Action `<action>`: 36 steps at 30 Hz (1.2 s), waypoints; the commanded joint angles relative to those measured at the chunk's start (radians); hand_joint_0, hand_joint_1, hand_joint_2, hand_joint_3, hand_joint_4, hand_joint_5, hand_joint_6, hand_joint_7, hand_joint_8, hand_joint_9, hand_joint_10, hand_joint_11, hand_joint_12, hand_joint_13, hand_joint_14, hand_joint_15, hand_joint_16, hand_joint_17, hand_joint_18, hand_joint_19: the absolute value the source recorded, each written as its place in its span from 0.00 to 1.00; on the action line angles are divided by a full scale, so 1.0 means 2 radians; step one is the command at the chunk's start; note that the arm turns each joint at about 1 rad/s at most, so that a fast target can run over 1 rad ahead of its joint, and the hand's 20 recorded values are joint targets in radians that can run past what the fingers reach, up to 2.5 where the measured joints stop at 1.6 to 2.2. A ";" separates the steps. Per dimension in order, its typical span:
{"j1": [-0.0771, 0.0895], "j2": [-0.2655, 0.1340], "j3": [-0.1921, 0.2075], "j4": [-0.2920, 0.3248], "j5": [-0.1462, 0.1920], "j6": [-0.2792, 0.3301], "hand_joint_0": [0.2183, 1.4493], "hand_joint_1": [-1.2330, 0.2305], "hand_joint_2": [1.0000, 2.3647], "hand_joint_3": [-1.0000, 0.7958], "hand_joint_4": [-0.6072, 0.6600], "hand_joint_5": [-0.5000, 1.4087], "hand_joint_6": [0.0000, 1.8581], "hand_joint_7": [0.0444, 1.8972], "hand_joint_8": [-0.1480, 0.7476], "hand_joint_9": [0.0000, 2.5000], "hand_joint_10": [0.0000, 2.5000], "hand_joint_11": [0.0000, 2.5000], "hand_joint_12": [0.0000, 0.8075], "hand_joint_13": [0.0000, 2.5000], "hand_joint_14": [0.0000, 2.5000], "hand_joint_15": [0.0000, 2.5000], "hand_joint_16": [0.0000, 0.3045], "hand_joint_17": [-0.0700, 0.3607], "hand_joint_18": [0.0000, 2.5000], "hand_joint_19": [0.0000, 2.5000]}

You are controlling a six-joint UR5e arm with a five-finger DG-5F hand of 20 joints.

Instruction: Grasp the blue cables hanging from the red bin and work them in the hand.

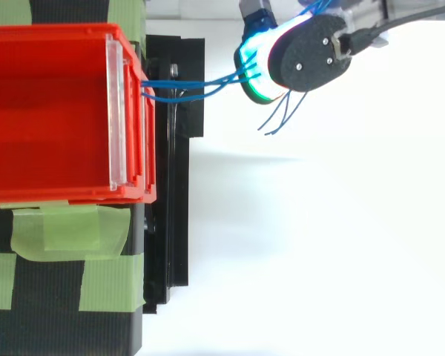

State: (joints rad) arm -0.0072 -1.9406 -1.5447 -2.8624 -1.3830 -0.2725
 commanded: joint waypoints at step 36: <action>-0.005 -0.001 0.000 0.025 0.005 -0.035 0.50 0.29 0.01 0.17 0.68 0.28 0.41 0.60 0.60 0.27 1.00 1.00 0.56 0.42 1.00 0.54 0.20 0.47 0.59 0.55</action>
State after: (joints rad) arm -0.0163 -1.9407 -1.5445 -2.8133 -1.3716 -0.3402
